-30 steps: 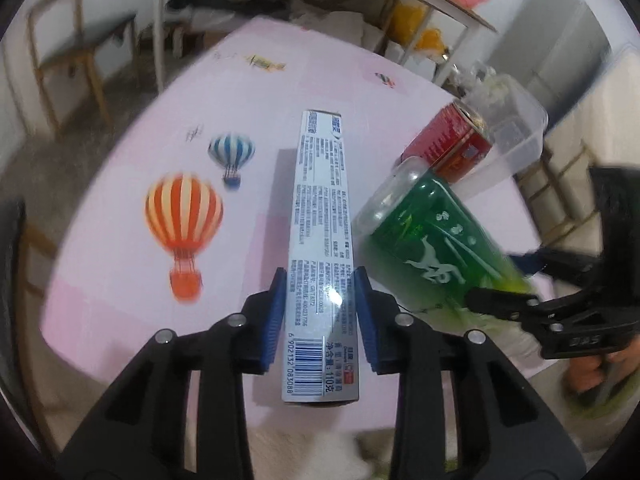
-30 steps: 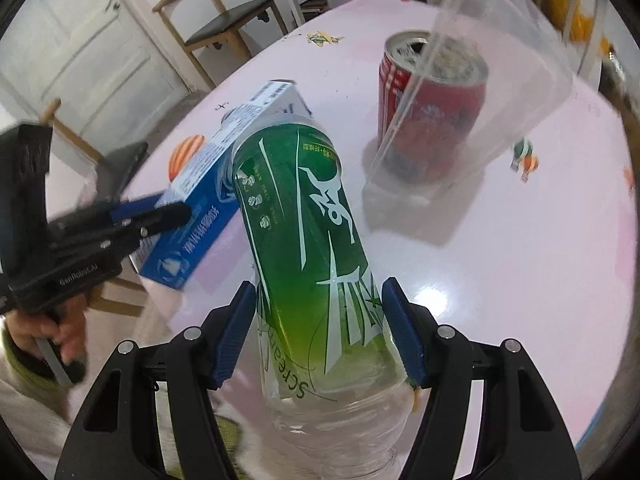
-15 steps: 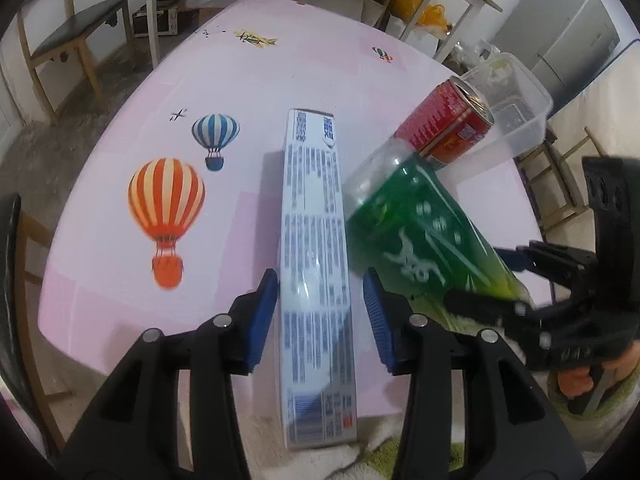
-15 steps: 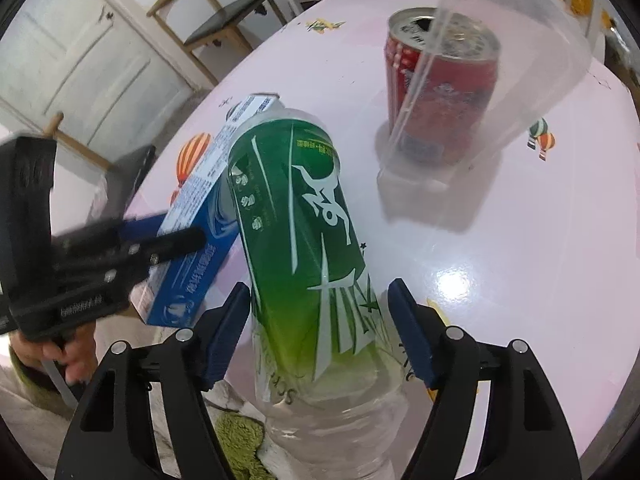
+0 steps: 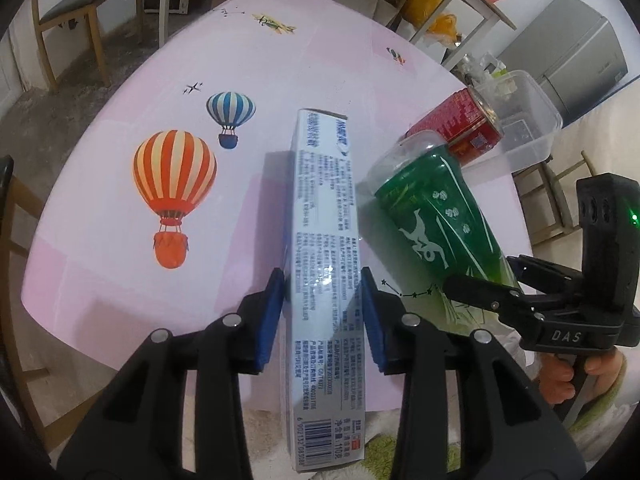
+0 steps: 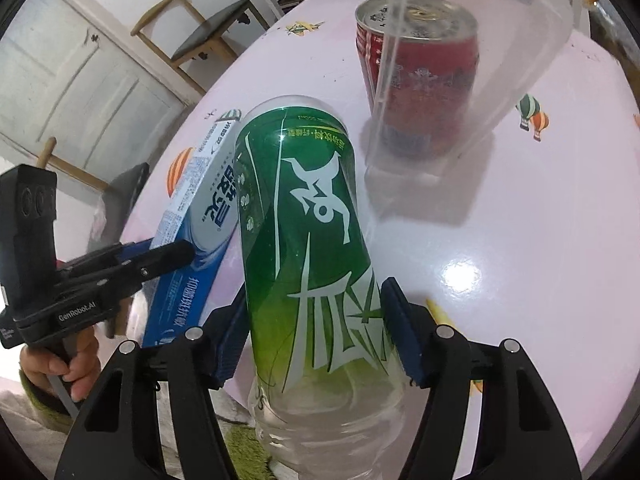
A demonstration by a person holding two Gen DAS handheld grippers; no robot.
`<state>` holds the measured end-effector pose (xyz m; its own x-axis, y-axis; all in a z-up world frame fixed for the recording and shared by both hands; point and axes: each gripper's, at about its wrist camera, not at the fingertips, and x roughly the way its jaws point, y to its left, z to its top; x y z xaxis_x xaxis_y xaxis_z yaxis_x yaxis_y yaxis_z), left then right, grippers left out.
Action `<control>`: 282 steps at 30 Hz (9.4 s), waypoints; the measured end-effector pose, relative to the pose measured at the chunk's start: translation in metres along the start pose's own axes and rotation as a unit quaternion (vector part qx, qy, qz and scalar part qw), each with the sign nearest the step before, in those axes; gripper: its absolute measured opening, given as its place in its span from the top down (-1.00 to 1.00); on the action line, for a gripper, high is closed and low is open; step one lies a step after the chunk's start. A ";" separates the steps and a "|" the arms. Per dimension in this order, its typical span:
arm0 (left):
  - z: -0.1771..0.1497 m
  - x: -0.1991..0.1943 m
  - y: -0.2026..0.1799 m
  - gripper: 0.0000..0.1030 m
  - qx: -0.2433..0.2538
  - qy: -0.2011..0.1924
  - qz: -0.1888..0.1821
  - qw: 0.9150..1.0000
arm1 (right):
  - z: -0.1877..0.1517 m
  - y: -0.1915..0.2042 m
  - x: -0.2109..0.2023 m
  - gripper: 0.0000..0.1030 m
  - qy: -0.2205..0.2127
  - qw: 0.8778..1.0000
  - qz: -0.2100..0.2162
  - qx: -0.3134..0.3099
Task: Collect trash
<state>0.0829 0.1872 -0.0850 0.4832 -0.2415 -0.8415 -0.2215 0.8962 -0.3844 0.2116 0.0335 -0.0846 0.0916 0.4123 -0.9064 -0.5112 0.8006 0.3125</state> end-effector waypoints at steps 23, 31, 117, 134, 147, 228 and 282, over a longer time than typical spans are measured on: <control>-0.028 -0.032 0.008 0.34 -0.006 -0.077 0.022 0.997 | -0.016 0.006 -0.013 -0.20 -0.030 0.999 0.034 0.011; -0.045 -0.059 -0.008 0.34 0.011 -0.117 0.022 0.993 | -0.025 0.011 -0.035 -0.20 -0.063 0.996 0.062 0.007; -0.029 -0.029 -0.108 -0.61 0.135 -0.118 -0.079 0.981 | -0.142 -0.202 -0.199 -0.76 -0.321 0.904 0.088 0.269; -0.006 -0.029 -0.054 -0.61 0.092 -0.161 -0.073 0.980 | 0.073 -0.062 -0.154 -0.75 -0.261 0.963 -0.017 0.066; 0.027 -0.010 -0.055 -0.61 0.095 -0.147 -0.100 0.979 | 0.045 -0.113 -0.133 -0.17 -0.228 0.962 0.025 0.151; -0.015 0.040 -0.078 0.64 0.068 0.001 -0.151 0.986 | 0.003 -0.085 -0.060 -0.24 -0.071 0.979 0.107 0.158; -0.022 -0.015 -0.017 0.93 0.007 -0.088 -0.122 0.989 | -0.052 -0.081 -0.131 -0.28 -0.038 0.991 -0.108 0.066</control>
<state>0.0614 0.1675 -0.0745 0.6613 -0.3832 -0.6449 -0.0699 0.8244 -0.5616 0.1964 -0.1078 -0.0054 0.2541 0.2528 -0.9336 -0.3575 0.9214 0.1522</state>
